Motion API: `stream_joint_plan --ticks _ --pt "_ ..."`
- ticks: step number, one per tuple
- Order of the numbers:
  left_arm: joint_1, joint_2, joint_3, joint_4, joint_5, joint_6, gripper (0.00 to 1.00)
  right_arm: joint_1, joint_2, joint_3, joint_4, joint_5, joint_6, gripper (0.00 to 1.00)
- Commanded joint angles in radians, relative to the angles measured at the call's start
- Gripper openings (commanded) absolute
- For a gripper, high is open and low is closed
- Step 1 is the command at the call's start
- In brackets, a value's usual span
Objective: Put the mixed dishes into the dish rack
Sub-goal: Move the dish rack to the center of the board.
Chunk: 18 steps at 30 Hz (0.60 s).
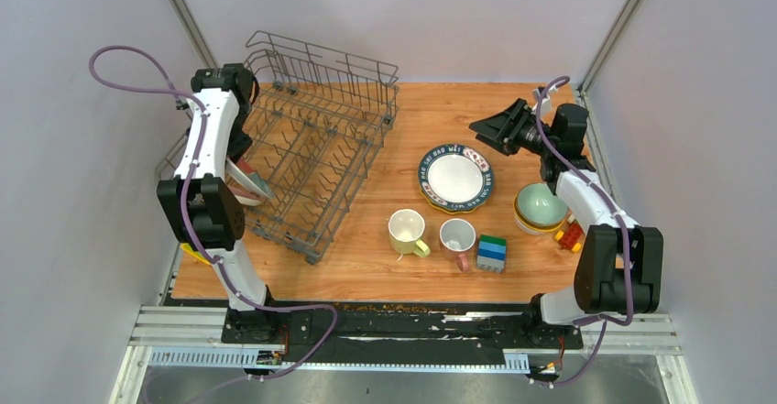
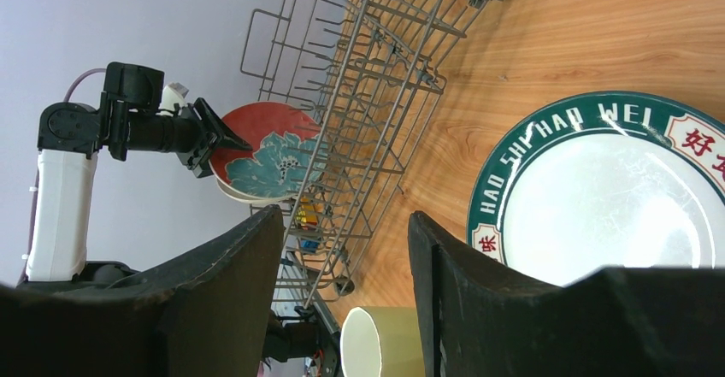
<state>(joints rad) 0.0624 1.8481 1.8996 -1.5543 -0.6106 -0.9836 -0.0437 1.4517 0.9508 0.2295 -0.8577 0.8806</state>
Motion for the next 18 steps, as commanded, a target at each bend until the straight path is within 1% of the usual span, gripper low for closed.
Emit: stream_joint_plan --ticks 1,4,6,9,10,11,12,13,14,15,16,17,18 --pt "0.005 -0.049 0.004 -0.019 -0.016 -0.026 0.61 -0.009 -0.003 0.029 0.048 -0.018 -0.003 0.56" --pt "0.005 -0.049 0.02 -0.033 -0.02 -0.024 0.65 -0.01 -0.004 0.027 0.048 -0.018 -0.002 0.56" --pt "0.005 -0.046 0.04 -0.05 -0.028 -0.026 0.66 -0.012 -0.004 0.027 0.048 -0.018 -0.003 0.56" --pt "0.005 -0.05 0.048 -0.048 -0.044 0.003 0.61 -0.012 -0.001 0.03 0.048 -0.02 -0.003 0.56" --pt "0.005 -0.052 0.046 -0.048 -0.066 0.006 0.58 -0.012 0.0 0.03 0.049 -0.02 0.0 0.56" --pt "0.005 -0.057 0.043 -0.049 -0.091 0.007 0.52 -0.012 0.002 0.031 0.05 -0.021 -0.002 0.56" --pt "0.005 -0.059 0.037 -0.055 -0.102 0.005 0.49 -0.012 0.003 0.031 0.051 -0.021 0.0 0.56" --pt "0.005 -0.062 0.034 -0.056 -0.119 0.004 0.42 -0.012 0.004 0.03 0.052 -0.021 0.0 0.56" --pt "0.005 -0.064 0.026 -0.057 -0.125 0.006 0.38 -0.012 0.005 0.03 0.054 -0.021 0.001 0.56" --pt "0.005 -0.064 0.024 -0.06 -0.132 0.006 0.28 -0.012 0.006 0.03 0.055 -0.021 0.002 0.56" --pt "0.006 -0.063 0.023 -0.061 -0.133 0.005 0.22 -0.012 0.009 0.031 0.057 -0.023 0.003 0.56" --pt "0.005 -0.061 0.025 -0.063 -0.129 0.006 0.11 -0.012 0.011 0.031 0.059 -0.024 0.004 0.56" --pt "0.005 -0.057 0.034 -0.065 -0.125 0.006 0.06 -0.012 0.014 0.032 0.061 -0.025 0.007 0.57"
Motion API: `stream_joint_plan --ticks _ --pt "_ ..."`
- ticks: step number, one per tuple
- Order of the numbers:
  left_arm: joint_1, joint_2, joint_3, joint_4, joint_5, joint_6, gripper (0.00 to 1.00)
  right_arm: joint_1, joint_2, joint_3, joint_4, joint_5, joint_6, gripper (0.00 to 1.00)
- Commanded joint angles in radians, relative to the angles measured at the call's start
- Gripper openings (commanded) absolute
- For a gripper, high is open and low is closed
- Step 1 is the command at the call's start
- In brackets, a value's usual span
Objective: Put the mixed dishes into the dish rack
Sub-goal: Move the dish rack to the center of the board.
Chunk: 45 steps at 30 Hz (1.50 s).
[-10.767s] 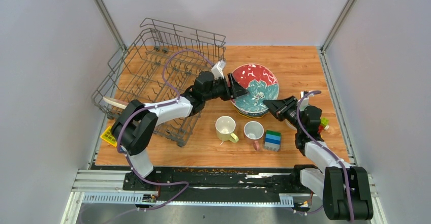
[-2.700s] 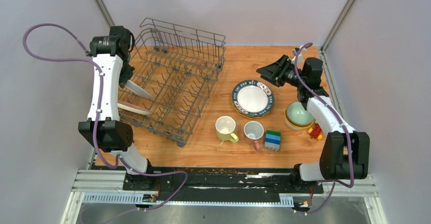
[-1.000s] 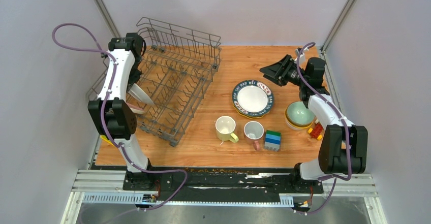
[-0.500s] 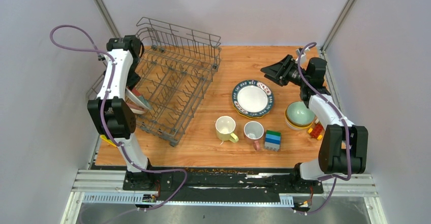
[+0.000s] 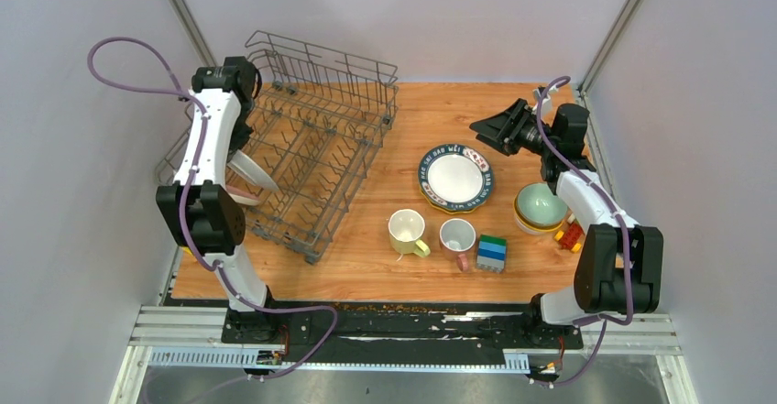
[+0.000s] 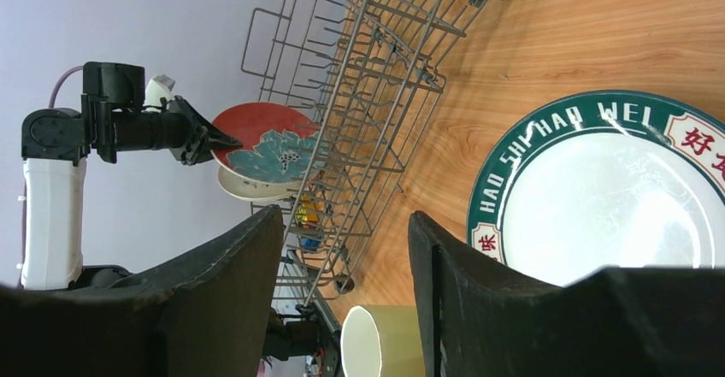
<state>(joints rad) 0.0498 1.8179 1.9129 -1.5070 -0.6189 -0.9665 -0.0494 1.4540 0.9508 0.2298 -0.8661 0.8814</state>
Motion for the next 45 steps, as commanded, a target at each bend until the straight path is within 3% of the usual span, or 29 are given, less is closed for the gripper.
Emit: stream_joint_plan --ticks 1,13,23,45 --pt "0.018 -0.024 0.036 -0.117 -0.11 -0.012 0.01 -0.006 0.014 0.032 0.065 -0.018 0.009 0.56" --pt "0.018 -0.078 0.255 -0.155 -0.069 -0.037 0.0 -0.01 0.024 0.042 0.075 -0.04 0.018 0.56" --pt "0.018 -0.144 0.34 -0.156 -0.05 -0.06 0.0 -0.017 0.03 0.041 0.093 -0.06 0.028 0.57" --pt "0.018 -0.107 0.188 -0.158 -0.139 -0.064 0.0 -0.024 0.041 0.041 0.102 -0.074 0.038 0.57"
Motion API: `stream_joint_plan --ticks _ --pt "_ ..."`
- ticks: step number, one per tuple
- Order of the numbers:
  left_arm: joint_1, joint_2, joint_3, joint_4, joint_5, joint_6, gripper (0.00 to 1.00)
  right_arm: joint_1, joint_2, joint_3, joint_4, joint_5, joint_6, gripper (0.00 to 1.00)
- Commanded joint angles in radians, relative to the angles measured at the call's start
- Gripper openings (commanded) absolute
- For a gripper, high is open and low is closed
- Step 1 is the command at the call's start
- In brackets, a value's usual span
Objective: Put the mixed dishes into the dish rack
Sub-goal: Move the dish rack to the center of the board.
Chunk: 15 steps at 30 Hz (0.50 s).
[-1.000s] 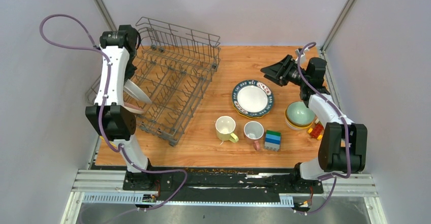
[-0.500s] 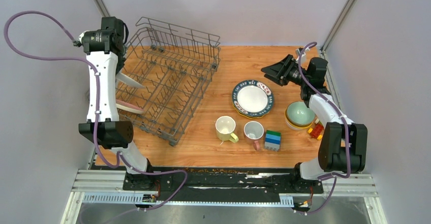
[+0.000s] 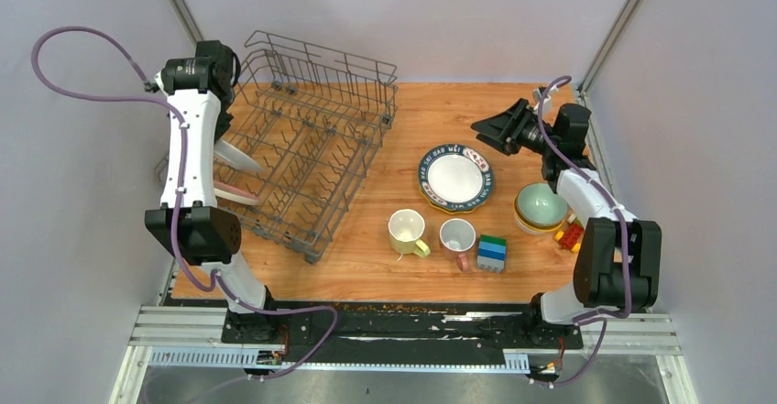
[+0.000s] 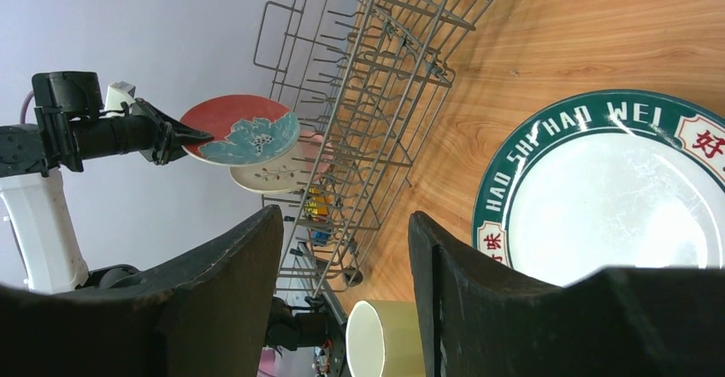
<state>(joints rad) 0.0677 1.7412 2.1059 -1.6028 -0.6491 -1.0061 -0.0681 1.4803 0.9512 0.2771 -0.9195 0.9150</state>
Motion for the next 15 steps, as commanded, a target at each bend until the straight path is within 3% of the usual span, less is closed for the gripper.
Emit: stream_joint_plan --ticks 1,8,10,12,15 --pt "-0.001 -0.037 -0.012 -0.063 -0.116 -0.026 0.0 -0.006 0.017 0.041 0.061 -0.026 0.006 0.57" --pt "0.0 -0.085 -0.082 -0.062 -0.151 -0.014 0.0 0.019 0.017 0.117 0.085 -0.172 -0.036 0.57" --pt "0.0 -0.1 -0.072 -0.061 -0.149 -0.015 0.0 0.078 0.033 0.219 -0.049 -0.176 -0.137 0.59" --pt "0.0 -0.085 -0.016 -0.061 -0.12 0.003 0.0 0.163 0.067 0.355 -0.297 -0.097 -0.296 0.6" --pt "-0.003 -0.08 0.054 -0.061 -0.07 0.024 0.0 0.228 0.127 0.487 -0.409 -0.005 -0.384 0.62"
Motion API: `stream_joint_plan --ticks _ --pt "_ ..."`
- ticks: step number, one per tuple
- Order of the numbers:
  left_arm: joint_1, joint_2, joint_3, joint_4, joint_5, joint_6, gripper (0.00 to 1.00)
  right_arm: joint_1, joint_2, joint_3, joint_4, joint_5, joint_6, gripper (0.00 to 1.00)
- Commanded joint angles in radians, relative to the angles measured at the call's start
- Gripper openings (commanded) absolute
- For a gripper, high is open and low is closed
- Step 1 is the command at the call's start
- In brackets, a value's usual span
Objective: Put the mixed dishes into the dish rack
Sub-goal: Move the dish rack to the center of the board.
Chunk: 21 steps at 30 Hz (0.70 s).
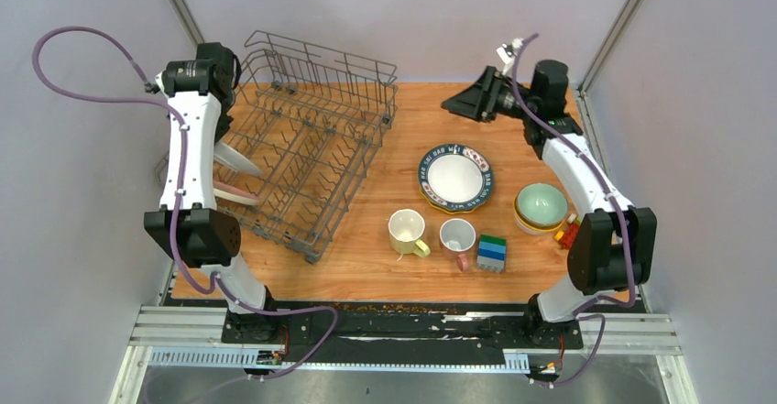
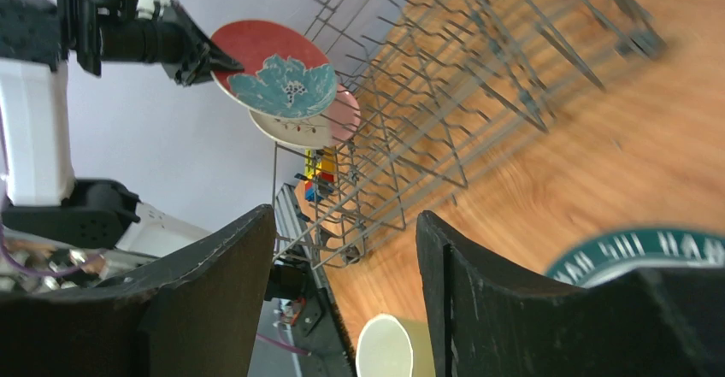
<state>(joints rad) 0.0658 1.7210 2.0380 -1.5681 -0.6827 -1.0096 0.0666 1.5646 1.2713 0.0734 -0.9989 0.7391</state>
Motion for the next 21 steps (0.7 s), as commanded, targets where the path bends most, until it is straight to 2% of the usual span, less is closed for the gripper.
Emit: stream_joint_plan --ticks 1,3,8,12,15,18,21 --pt "-0.001 -0.065 0.148 -0.095 -0.031 0.034 0.0 0.104 0.063 0.197 -0.209 0.1 -0.226 0.64" --pt "-0.001 -0.072 0.19 -0.095 -0.018 0.054 0.0 0.134 0.124 0.293 -0.262 0.153 -0.298 0.71" --pt "-0.002 -0.079 0.296 -0.095 0.033 0.139 0.0 0.188 0.387 0.695 -0.476 0.3 -0.421 0.73" --pt "-0.001 -0.115 0.279 -0.079 0.021 0.184 0.0 0.206 0.617 0.999 -0.569 0.388 -0.429 0.74" --pt "-0.001 -0.149 0.247 -0.057 0.015 0.215 0.0 0.253 0.733 1.206 -0.598 0.474 -0.485 0.76" --pt "-0.001 -0.161 0.227 -0.037 0.01 0.242 0.0 0.305 0.809 1.328 -0.584 0.559 -0.53 0.81" --pt "-0.001 -0.167 0.217 -0.024 0.005 0.262 0.0 0.324 0.827 1.338 -0.533 0.586 -0.508 0.81"
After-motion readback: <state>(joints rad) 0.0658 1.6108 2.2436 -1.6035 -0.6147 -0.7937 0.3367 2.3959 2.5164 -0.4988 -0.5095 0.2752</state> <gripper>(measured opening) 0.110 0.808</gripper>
